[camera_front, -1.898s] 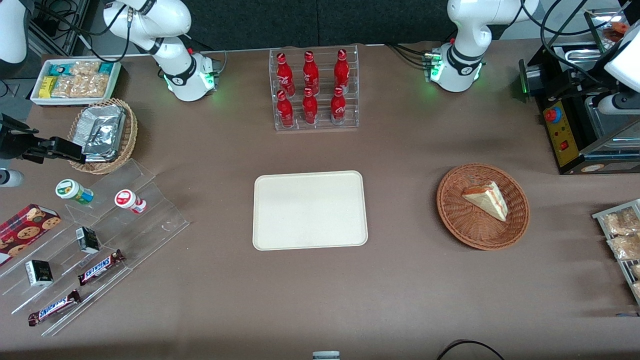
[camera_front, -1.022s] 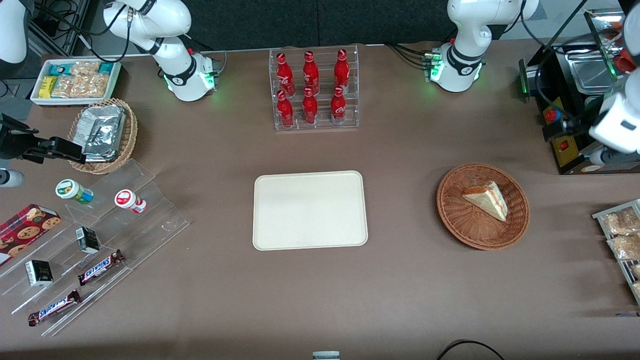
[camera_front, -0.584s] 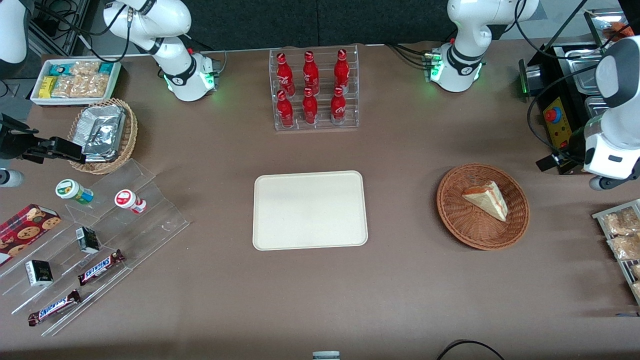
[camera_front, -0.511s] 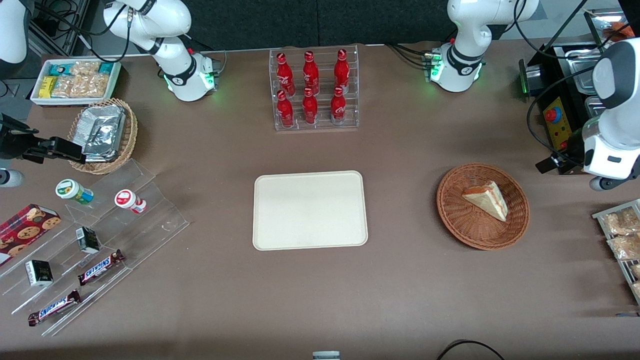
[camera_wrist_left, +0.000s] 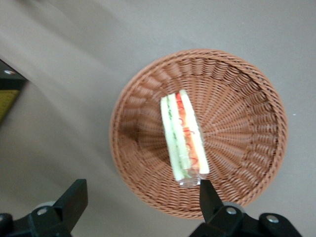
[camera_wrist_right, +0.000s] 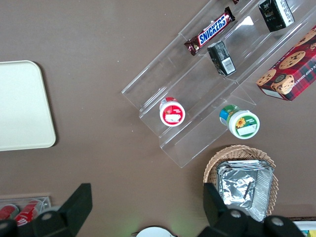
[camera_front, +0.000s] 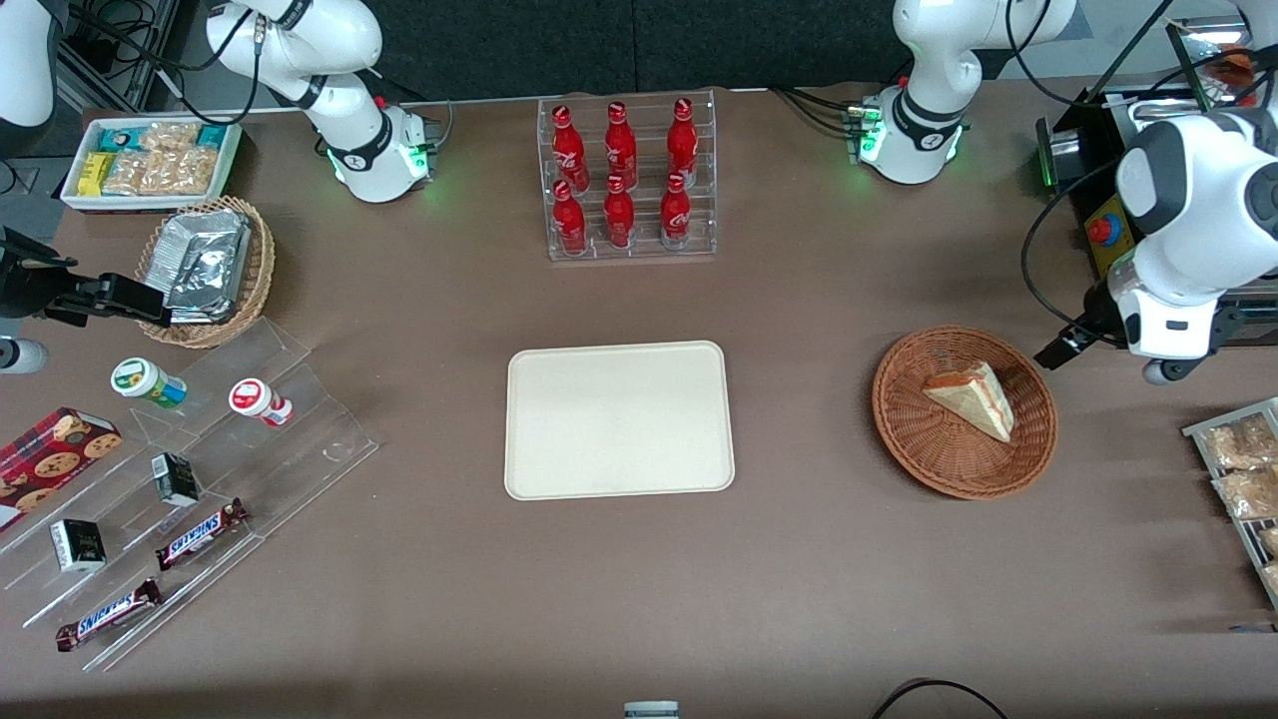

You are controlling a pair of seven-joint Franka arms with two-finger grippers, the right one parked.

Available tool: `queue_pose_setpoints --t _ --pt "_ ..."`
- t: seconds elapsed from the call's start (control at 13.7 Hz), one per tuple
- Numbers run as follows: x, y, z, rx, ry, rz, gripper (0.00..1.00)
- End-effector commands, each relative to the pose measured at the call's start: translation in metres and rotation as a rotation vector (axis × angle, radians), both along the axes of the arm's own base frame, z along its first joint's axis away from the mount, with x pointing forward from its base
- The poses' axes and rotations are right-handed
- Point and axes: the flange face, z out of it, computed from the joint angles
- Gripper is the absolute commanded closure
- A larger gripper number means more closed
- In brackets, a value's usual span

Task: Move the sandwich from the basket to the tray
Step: 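Move the left gripper over the wicker basket above the wrapped sandwich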

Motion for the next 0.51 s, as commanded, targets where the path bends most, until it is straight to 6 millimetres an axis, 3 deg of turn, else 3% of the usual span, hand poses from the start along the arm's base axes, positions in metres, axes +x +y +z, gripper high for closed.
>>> queue_pose_setpoints --t 0.0,0.29,0.44 --pt "0.003 -0.002 -0.010 -0.074 -0.046 0.083 0.00" --pt "0.014 -0.009 -0.040 -0.081 -0.067 0.217 0.00" --pt "0.017 -0.009 -0.043 -0.087 -0.066 0.247 0.00"
